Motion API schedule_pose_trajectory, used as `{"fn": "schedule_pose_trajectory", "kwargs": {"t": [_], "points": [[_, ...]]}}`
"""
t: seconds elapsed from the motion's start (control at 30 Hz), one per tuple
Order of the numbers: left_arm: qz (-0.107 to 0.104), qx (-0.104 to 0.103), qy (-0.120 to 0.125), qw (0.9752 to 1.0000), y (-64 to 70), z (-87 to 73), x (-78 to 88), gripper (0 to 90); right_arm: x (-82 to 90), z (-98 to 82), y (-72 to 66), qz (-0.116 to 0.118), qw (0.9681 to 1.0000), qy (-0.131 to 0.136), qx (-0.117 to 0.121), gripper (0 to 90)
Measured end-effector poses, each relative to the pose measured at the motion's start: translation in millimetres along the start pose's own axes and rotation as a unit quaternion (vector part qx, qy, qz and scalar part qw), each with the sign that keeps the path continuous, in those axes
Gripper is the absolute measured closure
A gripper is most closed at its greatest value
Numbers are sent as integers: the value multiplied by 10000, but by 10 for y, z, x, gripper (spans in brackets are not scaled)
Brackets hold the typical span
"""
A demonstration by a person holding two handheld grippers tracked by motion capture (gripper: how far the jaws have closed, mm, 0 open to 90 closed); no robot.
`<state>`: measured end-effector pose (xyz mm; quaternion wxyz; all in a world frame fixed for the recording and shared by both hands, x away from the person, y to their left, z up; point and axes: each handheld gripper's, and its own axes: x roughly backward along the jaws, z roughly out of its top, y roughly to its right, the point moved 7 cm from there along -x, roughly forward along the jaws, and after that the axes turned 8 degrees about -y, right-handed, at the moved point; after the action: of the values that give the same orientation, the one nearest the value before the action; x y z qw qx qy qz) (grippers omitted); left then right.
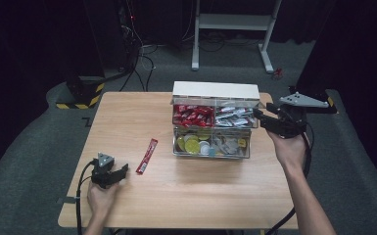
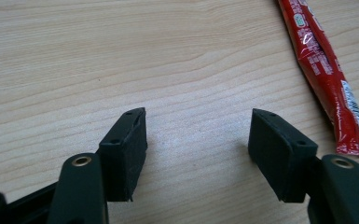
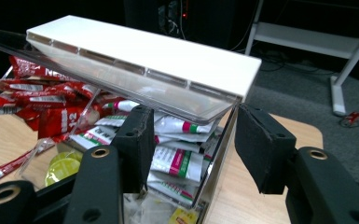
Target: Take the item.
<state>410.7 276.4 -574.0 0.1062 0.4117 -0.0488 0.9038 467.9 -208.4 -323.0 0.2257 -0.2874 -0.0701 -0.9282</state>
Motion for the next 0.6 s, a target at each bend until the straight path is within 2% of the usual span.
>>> {"fn": "schedule_pose_trajectory", "kwargs": {"t": [0.33, 0.6], "points": [[10, 9, -13, 10000, -2, -1, 0, 358, 5, -162, 25, 225, 9996, 3, -184, 483], [11, 18, -9, 10000, -3, -1, -2, 353, -40, -279, 17, 282, 9994, -84, -200, 489]]}}
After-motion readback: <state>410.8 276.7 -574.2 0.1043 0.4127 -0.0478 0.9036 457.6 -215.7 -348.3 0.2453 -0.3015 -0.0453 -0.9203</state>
